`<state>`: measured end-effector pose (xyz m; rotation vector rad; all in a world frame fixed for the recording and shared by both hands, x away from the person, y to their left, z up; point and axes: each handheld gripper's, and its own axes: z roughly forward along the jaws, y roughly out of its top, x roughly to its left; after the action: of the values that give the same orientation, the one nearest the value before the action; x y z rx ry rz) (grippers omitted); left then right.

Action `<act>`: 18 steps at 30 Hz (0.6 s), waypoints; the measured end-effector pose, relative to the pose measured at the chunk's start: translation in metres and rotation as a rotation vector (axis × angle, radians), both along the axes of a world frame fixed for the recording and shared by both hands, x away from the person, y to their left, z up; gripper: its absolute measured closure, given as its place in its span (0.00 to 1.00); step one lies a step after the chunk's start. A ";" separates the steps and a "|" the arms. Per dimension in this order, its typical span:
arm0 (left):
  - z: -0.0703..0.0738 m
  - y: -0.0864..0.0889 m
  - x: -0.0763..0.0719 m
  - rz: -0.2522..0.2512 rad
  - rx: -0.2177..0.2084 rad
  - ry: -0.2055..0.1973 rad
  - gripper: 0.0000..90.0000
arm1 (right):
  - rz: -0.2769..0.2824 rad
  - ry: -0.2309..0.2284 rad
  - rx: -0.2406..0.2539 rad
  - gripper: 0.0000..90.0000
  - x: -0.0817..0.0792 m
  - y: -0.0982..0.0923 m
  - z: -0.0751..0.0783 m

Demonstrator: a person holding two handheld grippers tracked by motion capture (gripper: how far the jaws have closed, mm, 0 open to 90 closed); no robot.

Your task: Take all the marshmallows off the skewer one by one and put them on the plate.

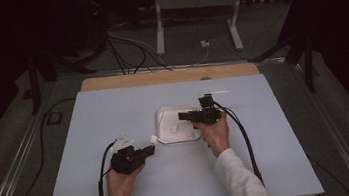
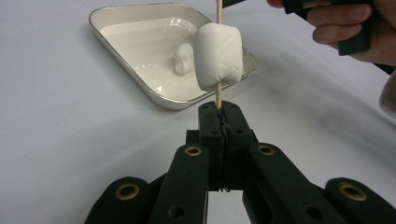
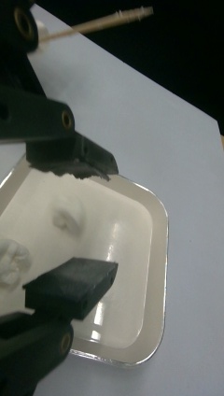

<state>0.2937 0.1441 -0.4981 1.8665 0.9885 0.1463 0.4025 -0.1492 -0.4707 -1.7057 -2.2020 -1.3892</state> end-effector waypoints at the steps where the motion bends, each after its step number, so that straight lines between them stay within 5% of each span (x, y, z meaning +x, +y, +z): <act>1: 0.000 0.000 0.000 0.001 -0.001 0.000 1.00 | 0.002 -0.001 0.009 0.48 -0.001 -0.001 0.000; 18: 0.003 -0.004 -0.001 0.013 -0.022 -0.014 1.00 | 0.158 -0.042 0.117 0.16 -0.030 0.016 0.010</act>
<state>0.2929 0.1402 -0.4950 1.8369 0.9890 0.1556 0.3723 -0.1330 -0.4603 -1.4444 -2.1751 -1.4944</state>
